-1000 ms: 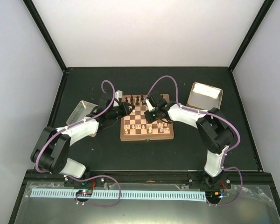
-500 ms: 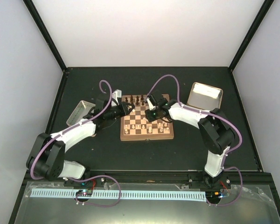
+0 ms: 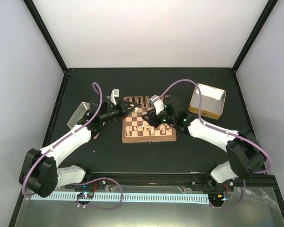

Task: Set up the chess pieces on the board
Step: Place the chess piece on the chessboard.

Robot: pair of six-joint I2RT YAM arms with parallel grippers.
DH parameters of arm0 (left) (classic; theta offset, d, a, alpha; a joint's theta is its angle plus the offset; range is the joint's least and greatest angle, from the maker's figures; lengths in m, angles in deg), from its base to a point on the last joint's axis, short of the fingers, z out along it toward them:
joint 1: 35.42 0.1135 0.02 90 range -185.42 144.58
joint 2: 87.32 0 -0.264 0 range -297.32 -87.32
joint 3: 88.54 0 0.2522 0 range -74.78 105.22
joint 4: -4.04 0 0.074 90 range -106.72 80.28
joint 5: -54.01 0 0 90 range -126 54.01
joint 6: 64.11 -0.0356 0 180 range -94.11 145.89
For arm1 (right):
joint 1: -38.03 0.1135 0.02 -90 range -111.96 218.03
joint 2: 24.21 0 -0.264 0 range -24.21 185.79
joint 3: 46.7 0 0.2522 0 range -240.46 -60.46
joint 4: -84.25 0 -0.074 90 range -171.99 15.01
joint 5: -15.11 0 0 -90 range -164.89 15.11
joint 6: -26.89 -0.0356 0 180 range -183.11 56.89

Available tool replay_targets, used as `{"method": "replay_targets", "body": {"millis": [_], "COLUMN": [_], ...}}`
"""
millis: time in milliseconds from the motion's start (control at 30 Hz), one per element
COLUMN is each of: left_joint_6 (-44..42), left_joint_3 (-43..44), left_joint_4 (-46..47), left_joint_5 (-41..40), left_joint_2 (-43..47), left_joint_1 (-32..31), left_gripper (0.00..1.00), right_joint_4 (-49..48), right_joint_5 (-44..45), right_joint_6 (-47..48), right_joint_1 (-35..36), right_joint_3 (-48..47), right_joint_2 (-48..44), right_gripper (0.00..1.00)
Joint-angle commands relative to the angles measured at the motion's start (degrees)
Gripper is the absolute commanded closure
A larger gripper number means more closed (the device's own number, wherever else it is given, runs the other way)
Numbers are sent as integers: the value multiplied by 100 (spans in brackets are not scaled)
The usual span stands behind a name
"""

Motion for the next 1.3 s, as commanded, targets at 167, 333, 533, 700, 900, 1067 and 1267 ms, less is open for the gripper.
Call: {"method": "replay_targets", "body": {"millis": [167, 333, 533, 700, 900, 1067, 1267], "left_joint_6": [1706, 1984, 2169, 2244, 2234, 1794, -294], "left_joint_3": [98, 102, 62, 14, -106, -61, 115], "left_joint_4": [393, 457, 573, 721, 844, 576, -742], "left_joint_5": [635, 673, 720, 718, 643, 370, -749], "left_joint_2": [357, 452, 535, 555, 555, 619, 1073], "left_joint_1": [41, 37, 37, 37, 41, 37, -63], "left_gripper": [94, 94, 95, 95, 95, 95, 95], "right_joint_4": [-2465, -2777, -2822, -2616, -2444, -2248, -1739], "right_joint_5": [-696, -701, -666, -768, -894, -760, 396], "right_joint_6": [533, 667, 762, 849, 790, 715, 265], "right_joint_1": [353, 408, 415, 418, 417, 417, 409], "right_joint_3": [544, 483, 283, 234, 259, 253, 589], "right_joint_2": [-544, -426, -395, -329, -334, -347, -580], "right_gripper": [53, 54, 62, 80, 91, 93, 93]}}
